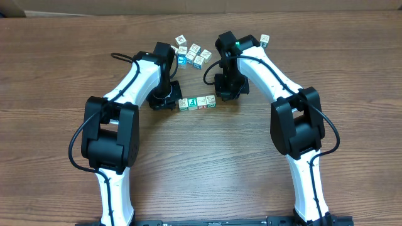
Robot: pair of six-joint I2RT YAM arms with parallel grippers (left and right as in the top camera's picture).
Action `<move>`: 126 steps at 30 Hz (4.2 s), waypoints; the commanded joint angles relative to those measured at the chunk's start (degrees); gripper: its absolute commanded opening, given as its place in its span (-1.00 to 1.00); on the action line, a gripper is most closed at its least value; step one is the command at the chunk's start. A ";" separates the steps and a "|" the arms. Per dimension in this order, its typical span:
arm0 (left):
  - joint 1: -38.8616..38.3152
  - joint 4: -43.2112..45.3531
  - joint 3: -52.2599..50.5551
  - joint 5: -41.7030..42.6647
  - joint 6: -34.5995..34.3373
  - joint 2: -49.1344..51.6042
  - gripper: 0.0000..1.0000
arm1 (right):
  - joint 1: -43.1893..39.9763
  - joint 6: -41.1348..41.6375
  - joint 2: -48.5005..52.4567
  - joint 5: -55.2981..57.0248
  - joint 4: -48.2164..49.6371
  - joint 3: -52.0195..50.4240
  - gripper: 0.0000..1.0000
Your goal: Form a horizontal line
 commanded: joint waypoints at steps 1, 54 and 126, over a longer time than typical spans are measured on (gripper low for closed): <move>-0.11 0.81 -0.52 1.16 0.24 0.72 -0.91 | 0.28 0.00 -1.16 -0.55 0.11 -0.20 -0.92; -2.36 3.72 -0.52 2.36 0.24 0.72 -0.92 | 1.25 1.33 -1.16 -0.55 0.52 -0.20 -0.92; -2.80 4.04 -0.63 2.12 0.72 0.72 -0.89 | 1.25 2.82 -1.16 0.52 0.02 -0.20 -0.92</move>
